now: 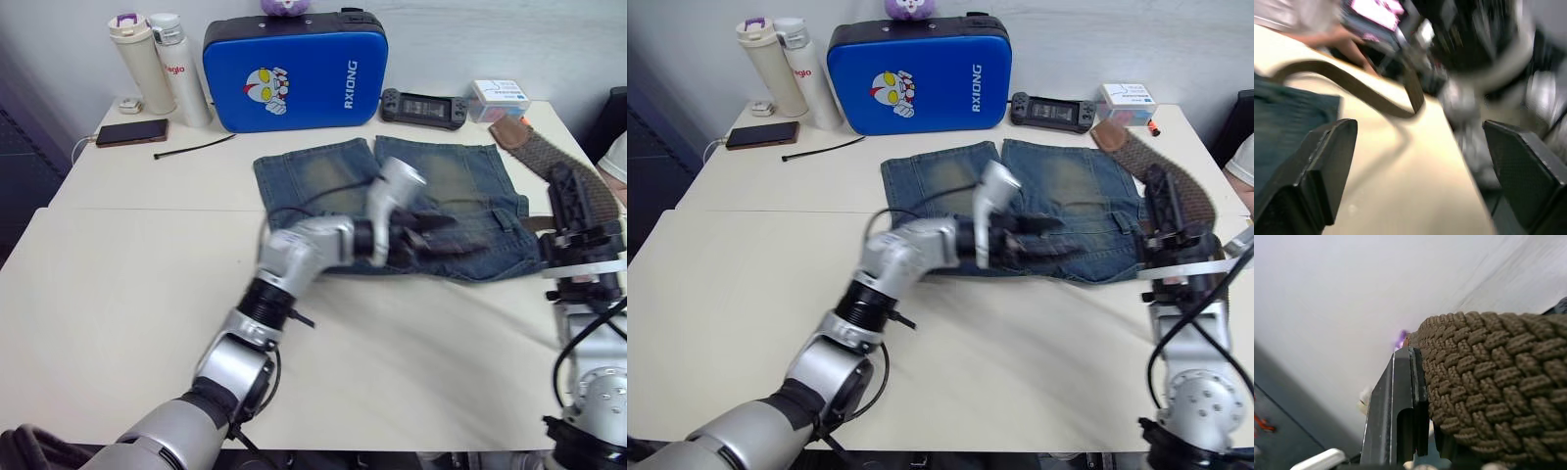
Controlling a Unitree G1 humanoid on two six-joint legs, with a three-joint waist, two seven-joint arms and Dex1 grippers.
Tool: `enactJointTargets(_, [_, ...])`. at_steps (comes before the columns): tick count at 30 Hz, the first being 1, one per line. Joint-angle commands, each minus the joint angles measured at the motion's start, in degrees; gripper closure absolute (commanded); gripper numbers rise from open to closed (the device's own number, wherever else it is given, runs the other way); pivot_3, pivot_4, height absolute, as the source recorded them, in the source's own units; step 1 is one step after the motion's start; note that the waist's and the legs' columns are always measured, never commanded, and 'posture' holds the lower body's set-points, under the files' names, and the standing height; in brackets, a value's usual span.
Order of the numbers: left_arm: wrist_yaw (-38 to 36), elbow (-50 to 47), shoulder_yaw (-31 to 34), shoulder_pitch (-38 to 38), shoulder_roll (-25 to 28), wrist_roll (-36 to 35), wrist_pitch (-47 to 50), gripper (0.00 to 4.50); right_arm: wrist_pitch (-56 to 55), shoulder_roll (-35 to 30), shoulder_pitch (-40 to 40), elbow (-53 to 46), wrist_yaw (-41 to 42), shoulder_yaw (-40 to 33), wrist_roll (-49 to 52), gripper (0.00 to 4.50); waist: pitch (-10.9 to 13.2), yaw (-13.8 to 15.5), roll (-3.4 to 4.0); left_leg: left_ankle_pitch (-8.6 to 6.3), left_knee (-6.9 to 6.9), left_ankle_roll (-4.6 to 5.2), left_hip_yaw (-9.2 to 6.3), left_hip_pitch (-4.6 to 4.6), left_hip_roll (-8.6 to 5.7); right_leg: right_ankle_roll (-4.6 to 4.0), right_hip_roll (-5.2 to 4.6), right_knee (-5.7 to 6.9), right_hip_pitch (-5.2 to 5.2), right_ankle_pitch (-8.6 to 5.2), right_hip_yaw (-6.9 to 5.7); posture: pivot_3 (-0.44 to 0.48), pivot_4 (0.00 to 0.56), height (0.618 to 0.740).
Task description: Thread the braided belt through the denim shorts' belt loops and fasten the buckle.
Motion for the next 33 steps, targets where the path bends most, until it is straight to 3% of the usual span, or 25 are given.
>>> enactJointTargets(1, [1.6,9.4,-5.3,-3.9,-0.8,12.5,-16.8,0.05,5.0,-8.5,8.0,-4.8,0.5,-12.8,9.6,4.5,0.0,0.2,-0.01,-0.01,0.01,0.05,0.06,-0.03,0.05,0.01,-0.17,-0.12,-0.01,0.0,0.01,0.0,0.15,0.664])
enactJointTargets(7, [9.1,24.9,-4.4,-9.4,-5.0,21.3,-34.1,0.05,13.9,-19.8,21.0,-4.4,4.6,-27.5,11.0,4.5,0.1,0.2,-0.11,-0.31,-0.02,0.56,0.53,0.08,0.41,0.09,-0.21,-0.41,-0.01,0.03,-0.02,0.0,0.15,0.664])
enactJointTargets(11, [16.1,35.1,-5.0,-13.4,-7.1,28.3,-42.4,0.05,16.3,-22.4,24.2,-4.9,4.3,-30.0,9.2,4.5,0.1,0.7,-0.23,-0.42,0.05,0.75,0.55,-0.02,0.42,0.31,-0.19,-0.63,-0.01,0.14,0.03,0.0,0.15,0.664])
enactJointTargets(15, [21.2,42.3,-5.7,-15.4,-8.4,33.9,-44.5,0.05,19.7,-24.9,28.5,-8.8,6.8,-31.9,2.5,4.5,0.3,1.4,-0.48,-0.42,0.05,0.75,0.61,-0.03,0.38,0.4,-0.21,-0.71,-0.02,0.19,0.08,0.0,0.15,0.664])
enactJointTargets(18, [23.2,45.8,-5.4,-15.7,-9.0,36.3,-43.9,0.91,20.6,-25.3,29.4,-9.7,6.3,-33.6,2.8,4.5,0.3,1.4,-0.5,-0.4,0.09,0.72,0.6,-0.08,0.38,0.46,-0.21,-0.72,-0.04,0.23,0.09,0.0,0.15,0.664])
enactJointTargets(25, [21.9,48.1,-5.3,-14.7,-8.2,39.9,-44.3,4.04,22.2,-26.7,29.2,-7.1,6.8,-36.2,0.9,4.5,0.3,1.5,-0.51,-0.38,0.15,0.59,0.64,-0.13,0.34,0.61,-0.27,-0.82,-0.03,0.31,0.16,0.0,0.15,0.664])
enactJointTargets(32, [15.4,45.0,-6.6,-11.6,-0.4,43.3,-52.4,4.13,24.5,-29.4,26.9,-3.6,10.4,-34.7,-2.2,4.5,0.3,1.3,-0.46,-0.41,0.15,0.51,0.68,-0.12,0.36,0.63,-0.25,-0.81,-0.06,0.32,0.16,0.0,0.15,0.664])
enactJointTargets(33, [12.1,43.4,-6.4,-10.0,2.6,42.8,-54.4,4.13,25.0,-29.9,26.2,-3.3,10.5,-33.5,-1.4,4.5,0.3,1.2,-0.47,-0.41,0.15,0.47,0.69,-0.1,0.39,0.63,-0.22,-0.81,-0.06,0.32,0.15,0.0,0.15,0.664])
